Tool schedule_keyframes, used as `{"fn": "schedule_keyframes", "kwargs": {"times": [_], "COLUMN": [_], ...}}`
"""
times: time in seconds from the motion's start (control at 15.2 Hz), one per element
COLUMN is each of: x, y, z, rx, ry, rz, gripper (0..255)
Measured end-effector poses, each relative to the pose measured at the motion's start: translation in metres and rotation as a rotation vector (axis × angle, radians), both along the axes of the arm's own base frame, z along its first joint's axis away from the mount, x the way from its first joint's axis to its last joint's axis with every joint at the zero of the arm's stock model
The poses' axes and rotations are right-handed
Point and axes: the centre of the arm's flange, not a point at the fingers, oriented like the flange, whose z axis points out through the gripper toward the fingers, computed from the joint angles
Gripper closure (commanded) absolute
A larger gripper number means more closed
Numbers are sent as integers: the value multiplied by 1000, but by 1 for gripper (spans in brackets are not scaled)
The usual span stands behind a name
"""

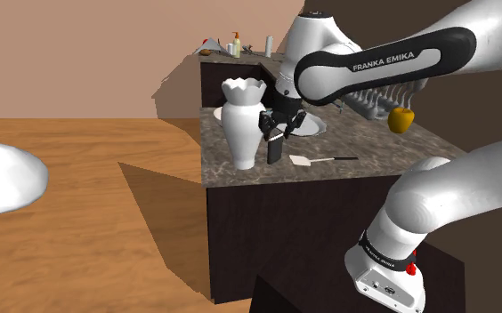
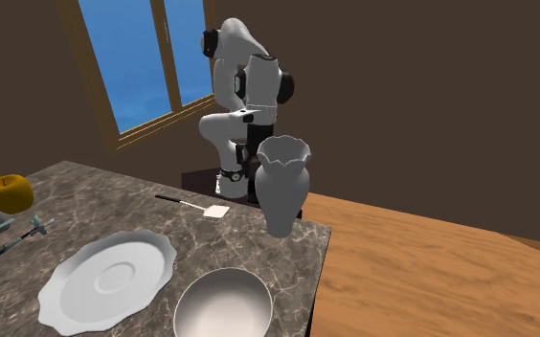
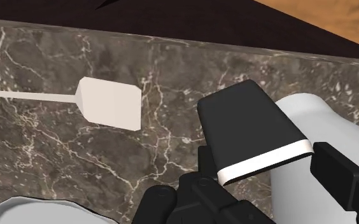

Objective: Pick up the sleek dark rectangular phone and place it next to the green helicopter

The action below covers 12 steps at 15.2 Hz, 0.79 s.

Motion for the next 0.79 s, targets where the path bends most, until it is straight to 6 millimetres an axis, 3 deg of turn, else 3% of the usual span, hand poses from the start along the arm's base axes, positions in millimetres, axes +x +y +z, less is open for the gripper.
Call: {"fn": "schedule_keyframes", "kwargs": {"times": [0.79], "x": [0], "y": [0], "z": [63], "rx": [0], "ry": [0], "rz": [0], "gripper": [255]}}
